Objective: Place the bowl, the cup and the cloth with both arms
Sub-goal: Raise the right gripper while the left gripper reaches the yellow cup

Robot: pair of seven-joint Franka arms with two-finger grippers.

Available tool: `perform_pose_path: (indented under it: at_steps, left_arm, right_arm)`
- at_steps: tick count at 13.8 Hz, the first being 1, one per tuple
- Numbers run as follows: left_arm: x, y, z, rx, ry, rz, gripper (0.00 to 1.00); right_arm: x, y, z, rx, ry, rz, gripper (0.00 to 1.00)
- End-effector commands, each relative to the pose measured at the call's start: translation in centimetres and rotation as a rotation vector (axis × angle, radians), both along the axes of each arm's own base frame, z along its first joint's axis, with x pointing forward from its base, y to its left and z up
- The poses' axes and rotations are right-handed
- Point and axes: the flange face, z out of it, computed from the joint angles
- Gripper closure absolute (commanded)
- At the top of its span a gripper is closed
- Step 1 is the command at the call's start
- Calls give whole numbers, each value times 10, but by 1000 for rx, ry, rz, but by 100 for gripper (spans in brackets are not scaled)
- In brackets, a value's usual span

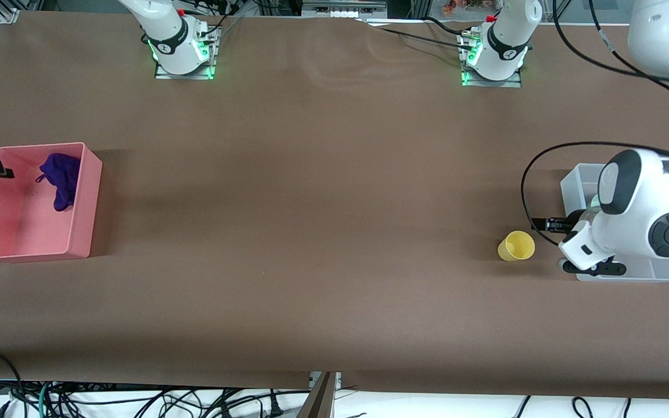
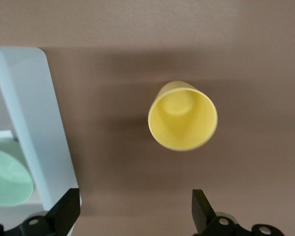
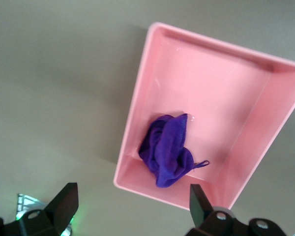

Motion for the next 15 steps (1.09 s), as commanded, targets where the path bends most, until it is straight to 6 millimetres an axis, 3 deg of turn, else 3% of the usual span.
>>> perform_pose_path:
  at_steps: [1,4,6,8,11,13,14,15]
  left_arm:
    - [3,4,-22,0,-14,7,0]
    - [7,4,-42,-14,-27,13,1]
    - [8,2,-44,-22,-29,47,5]
    - [7,-5,-56,-74,-8,103,9]
    - [9,-2,-68,-77,-17,108,16]
    - [10,1,-74,-74,-22,108,26]
    - [10,0,-78,-73,-21,108,37]
    - [11,2,-83,-74,-25,111,54]
  right_arm:
    - [-4,34,42,-40,-32,-36,0]
    - [-3,99,70,-77,-39,-119,0]
    - [-3,155,84,-123,-50,-165,0]
    - [-8,198,94,-132,-50,-232,0]
    - [-17,242,107,-122,-87,-166,0]
    - [-18,243,112,-141,-111,-151,0]
    - [-21,243,123,-139,-136,-159,0]
    - [-24,244,140,-127,-193,-161,0]
